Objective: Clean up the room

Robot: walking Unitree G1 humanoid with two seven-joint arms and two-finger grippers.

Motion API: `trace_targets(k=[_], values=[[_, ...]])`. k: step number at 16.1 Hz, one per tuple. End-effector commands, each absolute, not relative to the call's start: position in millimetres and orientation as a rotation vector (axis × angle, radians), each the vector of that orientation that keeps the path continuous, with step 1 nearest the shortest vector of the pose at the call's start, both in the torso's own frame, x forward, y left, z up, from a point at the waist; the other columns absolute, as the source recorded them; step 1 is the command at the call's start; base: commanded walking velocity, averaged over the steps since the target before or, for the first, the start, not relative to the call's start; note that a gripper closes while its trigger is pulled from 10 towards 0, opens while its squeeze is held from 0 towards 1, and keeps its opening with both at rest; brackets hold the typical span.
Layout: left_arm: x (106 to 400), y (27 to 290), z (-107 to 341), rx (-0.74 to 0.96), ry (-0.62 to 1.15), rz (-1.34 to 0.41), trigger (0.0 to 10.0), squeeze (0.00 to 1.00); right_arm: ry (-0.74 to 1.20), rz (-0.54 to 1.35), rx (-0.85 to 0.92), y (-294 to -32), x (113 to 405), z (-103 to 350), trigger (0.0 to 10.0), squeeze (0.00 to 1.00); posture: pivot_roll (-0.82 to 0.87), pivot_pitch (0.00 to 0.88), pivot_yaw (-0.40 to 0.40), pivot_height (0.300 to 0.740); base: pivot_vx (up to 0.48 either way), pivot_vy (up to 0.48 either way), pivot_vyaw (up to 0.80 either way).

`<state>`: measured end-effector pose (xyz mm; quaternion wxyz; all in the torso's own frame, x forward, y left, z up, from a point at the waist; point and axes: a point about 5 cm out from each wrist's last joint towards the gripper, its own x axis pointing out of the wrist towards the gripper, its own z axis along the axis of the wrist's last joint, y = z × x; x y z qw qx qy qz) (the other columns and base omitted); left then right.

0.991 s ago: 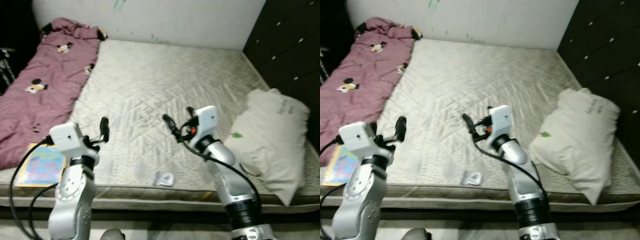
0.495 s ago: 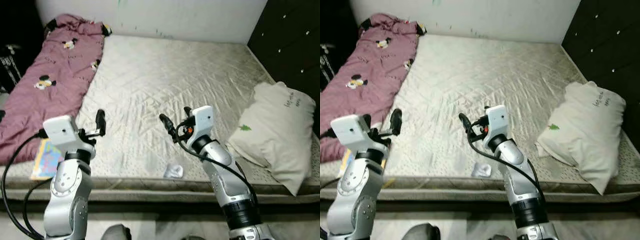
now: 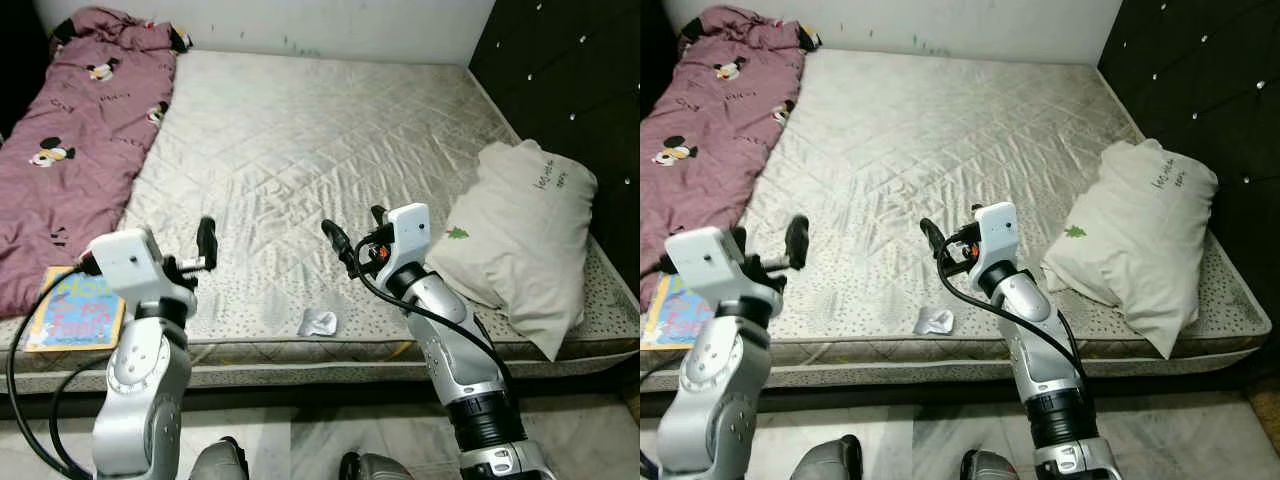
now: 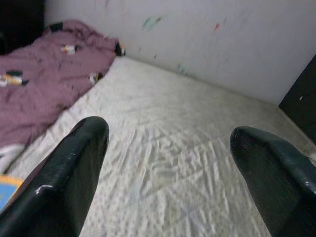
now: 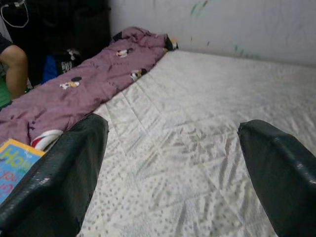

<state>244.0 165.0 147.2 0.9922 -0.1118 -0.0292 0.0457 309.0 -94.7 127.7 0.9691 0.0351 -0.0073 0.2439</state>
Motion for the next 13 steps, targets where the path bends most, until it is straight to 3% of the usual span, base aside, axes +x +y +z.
trace_targets(k=[1, 7, 13], values=[[241.6, 163.8, 140.5, -0.219, -0.03, 0.098, 10.0, 0.0, -0.001, 0.493, 0.079, -95.7, 306.0, 125.7, 10.0, 0.0, 0.06, 0.123, -0.076, 0.74, 0.0, 0.0, 0.0], [239.9, 168.1, 134.2, -0.211, -0.009, 0.114, 10.0, 0.0, 0.007, 0.479, 0.102, -101.4, 304.9, 124.7, 10.0, 0.0, 0.06, 0.132, -0.086, 0.736, 0.0, 0.0, 0.0], [240.9, 169.4, 136.3, -0.209, -0.014, 0.142, 10.0, 0.0, 0.018, 0.492, 0.107, -99.9, 304.4, 124.4, 10.0, 0.0, 0.05, 0.157, -0.09, 0.669, 0.0, 0.0, 0.0]])
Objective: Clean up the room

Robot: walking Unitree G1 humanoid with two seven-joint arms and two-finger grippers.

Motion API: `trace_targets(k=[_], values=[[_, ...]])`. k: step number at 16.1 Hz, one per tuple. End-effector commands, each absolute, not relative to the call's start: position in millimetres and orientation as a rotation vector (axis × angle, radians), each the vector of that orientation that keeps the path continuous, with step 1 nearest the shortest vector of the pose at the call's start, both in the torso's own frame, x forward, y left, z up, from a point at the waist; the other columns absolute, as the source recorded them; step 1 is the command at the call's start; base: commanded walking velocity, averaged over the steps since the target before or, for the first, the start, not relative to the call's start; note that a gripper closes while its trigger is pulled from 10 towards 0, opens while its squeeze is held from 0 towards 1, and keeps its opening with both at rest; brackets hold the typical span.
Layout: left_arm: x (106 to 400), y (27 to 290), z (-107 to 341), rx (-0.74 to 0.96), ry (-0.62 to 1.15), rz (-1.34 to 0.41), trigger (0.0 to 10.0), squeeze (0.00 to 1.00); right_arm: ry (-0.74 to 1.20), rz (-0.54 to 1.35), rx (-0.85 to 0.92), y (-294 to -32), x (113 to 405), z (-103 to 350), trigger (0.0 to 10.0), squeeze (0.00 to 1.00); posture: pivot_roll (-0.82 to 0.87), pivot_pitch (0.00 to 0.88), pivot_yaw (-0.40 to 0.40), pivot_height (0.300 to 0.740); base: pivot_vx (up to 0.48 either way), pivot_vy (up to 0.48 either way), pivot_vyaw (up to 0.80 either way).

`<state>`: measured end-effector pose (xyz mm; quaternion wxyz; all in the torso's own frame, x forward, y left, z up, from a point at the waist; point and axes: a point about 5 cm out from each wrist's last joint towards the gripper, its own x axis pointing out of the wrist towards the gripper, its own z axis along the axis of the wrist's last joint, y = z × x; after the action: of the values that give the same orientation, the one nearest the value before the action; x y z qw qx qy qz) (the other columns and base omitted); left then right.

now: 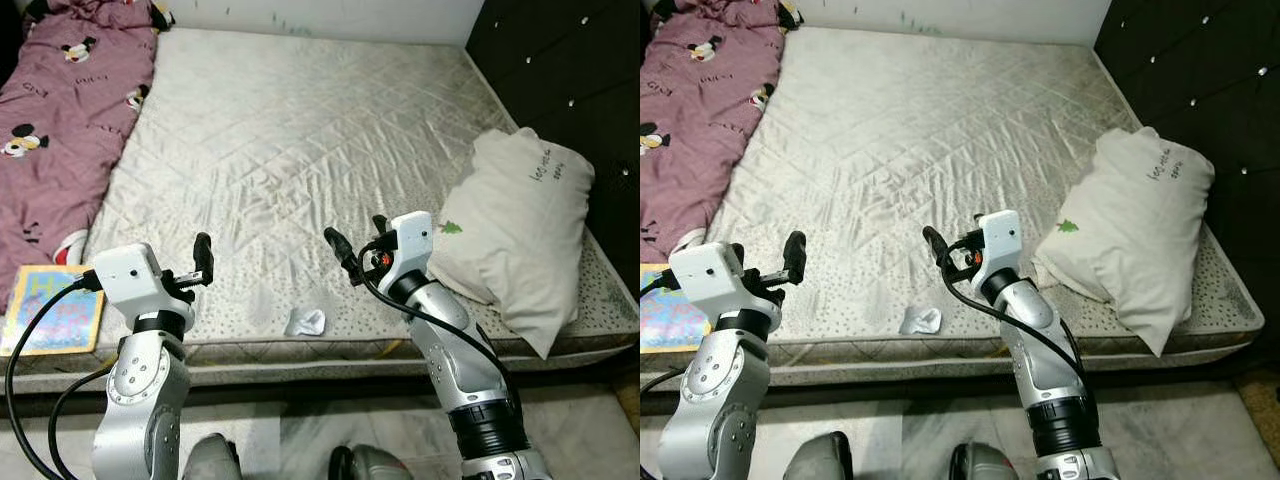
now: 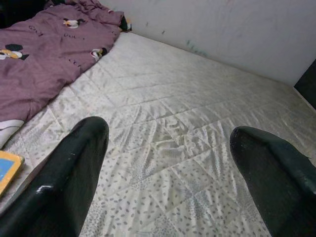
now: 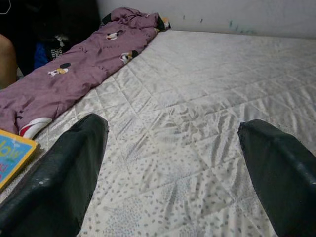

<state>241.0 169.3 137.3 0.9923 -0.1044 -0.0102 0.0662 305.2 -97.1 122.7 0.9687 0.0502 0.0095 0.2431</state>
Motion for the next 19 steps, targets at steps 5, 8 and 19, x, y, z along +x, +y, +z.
trace_targets(k=[5, 8, 19], values=[[242, 175, 134, -0.22, 0.005, 0.202, 10.0, 0.0, 0.021, 0.499, 0.101, -99, 306, 125, 10.0, 0.0, 0.05, 0.164, -0.096, 0.599, 0.0, 0.0, 0.0], [242, 182, 131, -0.166, 0.003, 0.267, 10.0, 0.0, 0.026, 0.506, 0.086, -99, 307, 124, 10.0, 0.0, 0.05, 0.163, -0.098, 0.584, 0.0, 0.0, 0.0], [240, 188, 127, -0.173, 0.014, 0.291, 10.0, 0.0, 0.032, 0.546, 0.072, -94, 306, 122, 10.0, 0.0, 0.05, 0.157, -0.101, 0.559, 0.0, 0.0, 0.0]])
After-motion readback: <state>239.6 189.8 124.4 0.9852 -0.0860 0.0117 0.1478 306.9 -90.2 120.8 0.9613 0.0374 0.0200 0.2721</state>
